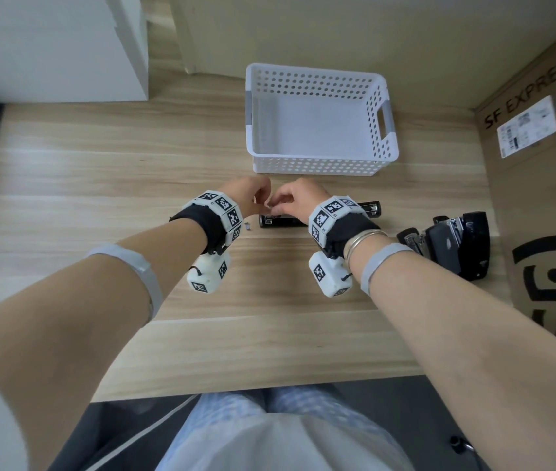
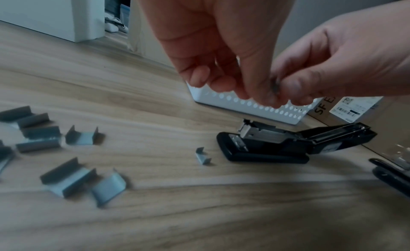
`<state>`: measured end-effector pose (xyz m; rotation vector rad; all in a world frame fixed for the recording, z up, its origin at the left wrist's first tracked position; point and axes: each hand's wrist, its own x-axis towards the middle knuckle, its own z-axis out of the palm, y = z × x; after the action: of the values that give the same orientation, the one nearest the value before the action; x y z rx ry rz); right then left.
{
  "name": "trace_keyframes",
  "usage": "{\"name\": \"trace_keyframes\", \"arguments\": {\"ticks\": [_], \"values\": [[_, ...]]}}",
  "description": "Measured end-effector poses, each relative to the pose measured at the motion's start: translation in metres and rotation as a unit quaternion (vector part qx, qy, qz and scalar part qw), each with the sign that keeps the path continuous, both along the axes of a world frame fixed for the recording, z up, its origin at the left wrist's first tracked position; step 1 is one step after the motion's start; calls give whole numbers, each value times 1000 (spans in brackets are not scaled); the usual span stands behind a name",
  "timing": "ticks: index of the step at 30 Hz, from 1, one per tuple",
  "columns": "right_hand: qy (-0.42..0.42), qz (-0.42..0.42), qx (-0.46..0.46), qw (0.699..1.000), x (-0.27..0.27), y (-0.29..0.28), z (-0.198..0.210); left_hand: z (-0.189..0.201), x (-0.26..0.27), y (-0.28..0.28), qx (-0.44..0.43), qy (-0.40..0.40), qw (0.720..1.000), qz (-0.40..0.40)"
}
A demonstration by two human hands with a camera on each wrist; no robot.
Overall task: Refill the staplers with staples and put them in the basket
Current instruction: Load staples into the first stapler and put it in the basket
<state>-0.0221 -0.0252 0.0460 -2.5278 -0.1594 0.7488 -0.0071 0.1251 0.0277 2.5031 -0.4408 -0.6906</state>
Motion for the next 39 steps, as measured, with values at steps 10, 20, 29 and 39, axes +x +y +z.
{"name": "trace_keyframes", "arguments": {"ticks": [10, 20, 29, 39], "values": [[-77, 50, -128, 987, -4, 3, -25, -16, -6, 2, 51, 66, 997, -3], [-63, 25, -117, 991, 2, 6, -30, -22, -4, -3, 90, 54, 995, -4], [-16, 9, -192, 981, 8, -10, -14, -31, 0, -15, 101, 59, 993, -15], [101, -16, -232, 967, -1, -90, -1, -28, 5, -18, 105, 45, 993, -39]]}}
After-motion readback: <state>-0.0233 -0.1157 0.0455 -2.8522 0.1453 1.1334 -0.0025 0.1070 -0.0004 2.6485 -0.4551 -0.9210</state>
